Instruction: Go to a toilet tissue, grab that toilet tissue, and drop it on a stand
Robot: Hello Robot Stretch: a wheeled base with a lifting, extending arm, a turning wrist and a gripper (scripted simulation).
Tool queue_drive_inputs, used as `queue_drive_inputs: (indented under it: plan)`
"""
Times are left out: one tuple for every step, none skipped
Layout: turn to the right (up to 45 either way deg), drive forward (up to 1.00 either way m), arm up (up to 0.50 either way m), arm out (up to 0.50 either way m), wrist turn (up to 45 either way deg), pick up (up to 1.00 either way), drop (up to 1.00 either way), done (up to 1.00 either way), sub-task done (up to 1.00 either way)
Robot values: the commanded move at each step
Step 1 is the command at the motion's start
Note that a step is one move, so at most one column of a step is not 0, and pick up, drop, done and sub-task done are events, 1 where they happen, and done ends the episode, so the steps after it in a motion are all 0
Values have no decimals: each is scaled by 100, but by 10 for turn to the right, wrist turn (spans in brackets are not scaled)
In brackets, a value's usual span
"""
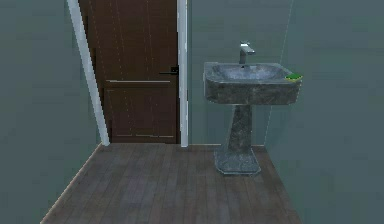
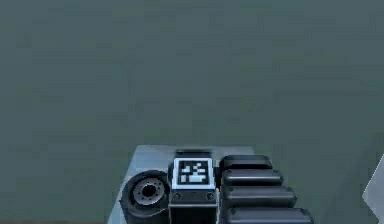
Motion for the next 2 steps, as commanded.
queue_drive_inputs:
  plan:
    - [-450, 0, 0, 0, 0, 0, 0, 0, 0]
    - [-450, 0, 0, 0, 0, 0, 0, 0, 0]
